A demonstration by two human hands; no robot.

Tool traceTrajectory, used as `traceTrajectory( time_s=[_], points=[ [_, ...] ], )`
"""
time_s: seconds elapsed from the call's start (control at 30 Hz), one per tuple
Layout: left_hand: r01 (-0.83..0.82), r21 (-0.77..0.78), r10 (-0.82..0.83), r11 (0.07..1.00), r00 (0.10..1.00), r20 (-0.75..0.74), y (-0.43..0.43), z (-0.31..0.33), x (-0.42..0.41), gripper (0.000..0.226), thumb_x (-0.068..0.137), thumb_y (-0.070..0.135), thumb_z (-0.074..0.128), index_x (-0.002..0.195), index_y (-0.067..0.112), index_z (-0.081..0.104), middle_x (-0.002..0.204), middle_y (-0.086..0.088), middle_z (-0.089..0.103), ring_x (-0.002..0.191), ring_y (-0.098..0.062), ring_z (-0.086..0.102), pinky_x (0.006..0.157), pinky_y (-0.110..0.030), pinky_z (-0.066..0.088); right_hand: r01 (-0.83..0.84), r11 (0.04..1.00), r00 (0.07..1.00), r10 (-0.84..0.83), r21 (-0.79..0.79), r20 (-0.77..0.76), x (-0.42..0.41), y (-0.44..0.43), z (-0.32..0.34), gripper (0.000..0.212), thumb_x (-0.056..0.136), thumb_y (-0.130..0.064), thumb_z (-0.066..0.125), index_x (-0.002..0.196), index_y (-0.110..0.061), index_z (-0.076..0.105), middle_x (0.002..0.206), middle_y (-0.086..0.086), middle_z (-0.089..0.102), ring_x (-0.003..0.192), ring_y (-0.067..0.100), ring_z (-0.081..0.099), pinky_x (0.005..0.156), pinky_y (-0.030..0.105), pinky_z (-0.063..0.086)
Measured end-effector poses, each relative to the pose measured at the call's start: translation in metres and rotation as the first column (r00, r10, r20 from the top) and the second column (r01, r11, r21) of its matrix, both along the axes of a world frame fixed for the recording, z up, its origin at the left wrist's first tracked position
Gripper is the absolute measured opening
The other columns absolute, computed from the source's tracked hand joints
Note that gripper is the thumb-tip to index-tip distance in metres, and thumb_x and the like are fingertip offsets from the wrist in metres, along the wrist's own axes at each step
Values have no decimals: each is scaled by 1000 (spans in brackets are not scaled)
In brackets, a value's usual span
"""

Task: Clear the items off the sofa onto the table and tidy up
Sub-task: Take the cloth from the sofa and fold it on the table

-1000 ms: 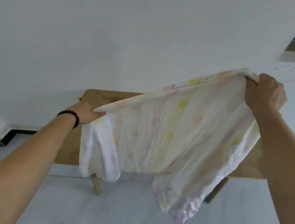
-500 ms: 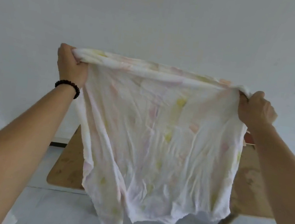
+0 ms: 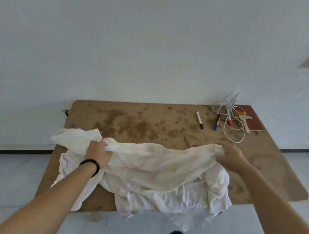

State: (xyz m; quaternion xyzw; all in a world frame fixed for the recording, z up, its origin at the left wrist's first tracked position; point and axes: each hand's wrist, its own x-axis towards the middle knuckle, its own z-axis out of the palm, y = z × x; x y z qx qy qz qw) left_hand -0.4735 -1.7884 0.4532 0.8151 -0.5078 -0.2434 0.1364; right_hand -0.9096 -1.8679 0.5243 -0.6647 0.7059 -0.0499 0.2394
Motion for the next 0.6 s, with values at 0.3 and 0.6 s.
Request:
traceTrajectory(
  time_s=[0.3,0.6],
  points=[
    [-119,350,131,929,991,-11,19,-85,-6,33,99,40,41,115,13,52,111,-13,60,96,-34,61,77,-38,49,357,917,918,-310,176,-247,-14,11,-106,39,96,-33,38,114,-9,63,109,14,63,86,33,63,70,34,51],
    [-460,-115,416,880,865,-281,-143,5,21,26,101,28,45,100,2,48,90,-16,51,86,-32,52,71,-39,42,691,665,469,-710,283,525,-14,-151,-80,41,93,-23,46,133,-16,48,119,10,57,99,30,61,76,41,59]
  ],
)
